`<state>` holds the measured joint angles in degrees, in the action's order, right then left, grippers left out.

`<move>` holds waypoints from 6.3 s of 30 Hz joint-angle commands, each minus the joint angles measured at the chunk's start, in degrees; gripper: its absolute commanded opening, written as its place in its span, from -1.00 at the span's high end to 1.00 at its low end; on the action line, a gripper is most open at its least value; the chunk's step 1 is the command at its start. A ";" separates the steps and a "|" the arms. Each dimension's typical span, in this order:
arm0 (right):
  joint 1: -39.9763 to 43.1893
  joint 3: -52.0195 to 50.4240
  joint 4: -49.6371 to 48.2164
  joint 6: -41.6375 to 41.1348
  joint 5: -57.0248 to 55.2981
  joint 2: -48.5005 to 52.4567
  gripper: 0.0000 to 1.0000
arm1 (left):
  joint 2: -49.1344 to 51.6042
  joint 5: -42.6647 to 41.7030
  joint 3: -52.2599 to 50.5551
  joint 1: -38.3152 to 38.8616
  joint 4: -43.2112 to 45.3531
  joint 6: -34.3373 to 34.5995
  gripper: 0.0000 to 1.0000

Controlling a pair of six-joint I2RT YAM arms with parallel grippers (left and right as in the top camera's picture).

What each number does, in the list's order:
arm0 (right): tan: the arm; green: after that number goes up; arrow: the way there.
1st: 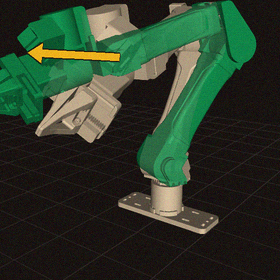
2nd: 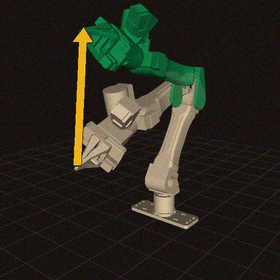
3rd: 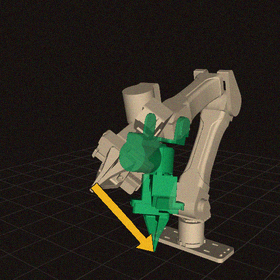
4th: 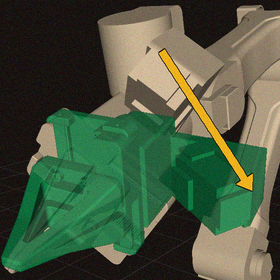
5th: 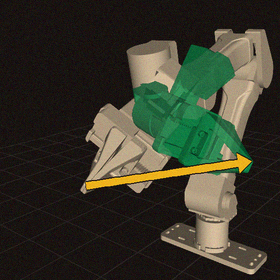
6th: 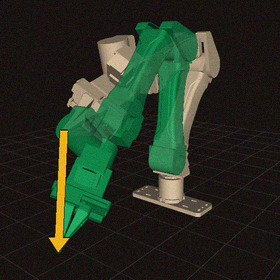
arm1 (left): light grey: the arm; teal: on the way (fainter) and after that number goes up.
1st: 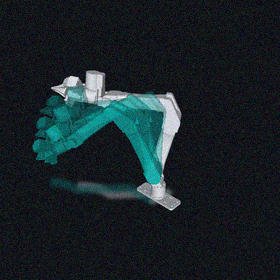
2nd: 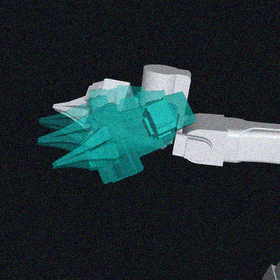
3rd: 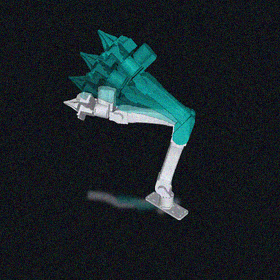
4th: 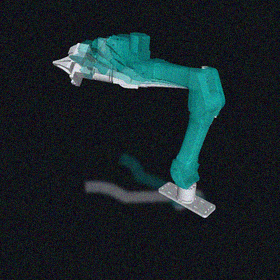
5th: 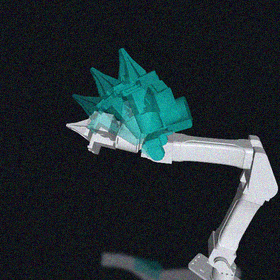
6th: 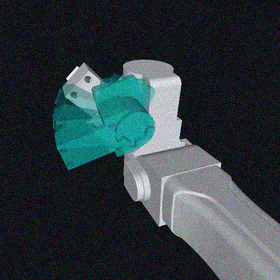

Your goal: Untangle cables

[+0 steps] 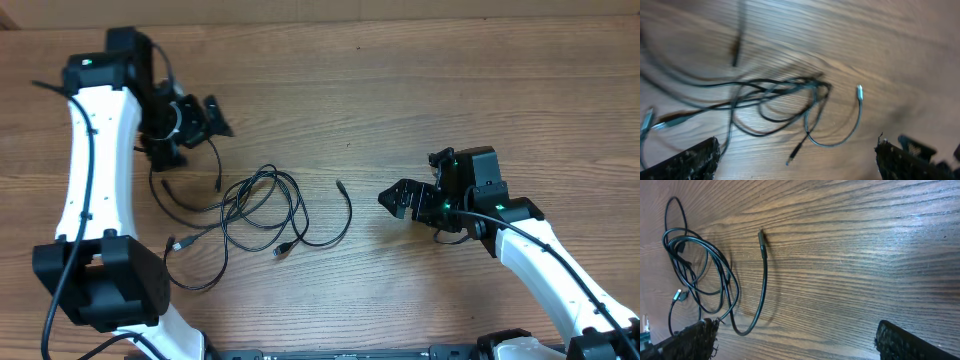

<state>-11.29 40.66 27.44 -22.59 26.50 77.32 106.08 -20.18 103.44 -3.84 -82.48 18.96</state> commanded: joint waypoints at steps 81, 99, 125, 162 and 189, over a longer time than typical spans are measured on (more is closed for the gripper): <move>0.00 -0.09 -3.56 -1.38 -3.96 0.17 -1.00 | -9.90 22.10 -36.98 19.10 41.94 -30.10 0.04; 0.00 -0.11 -3.56 -1.40 -3.96 0.17 -1.00 | -6.01 24.72 -36.98 18.32 45.09 -30.12 0.29; 0.00 -0.11 -3.54 -1.40 -3.74 0.17 -1.00 | -4.48 25.05 -37.00 18.03 48.02 -29.18 0.37; -0.74 -0.09 -14.10 -20.57 15.39 0.17 -1.00 | -8.68 10.56 -8.87 17.99 22.64 -6.12 0.92; -20.70 -0.09 -45.31 -52.37 -9.27 0.17 -0.93 | -25.79 -18.29 -1.90 18.75 25.77 -8.87 0.92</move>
<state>-31.90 40.58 -15.09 -70.85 21.76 77.43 81.47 -34.37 99.79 14.52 -57.21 10.57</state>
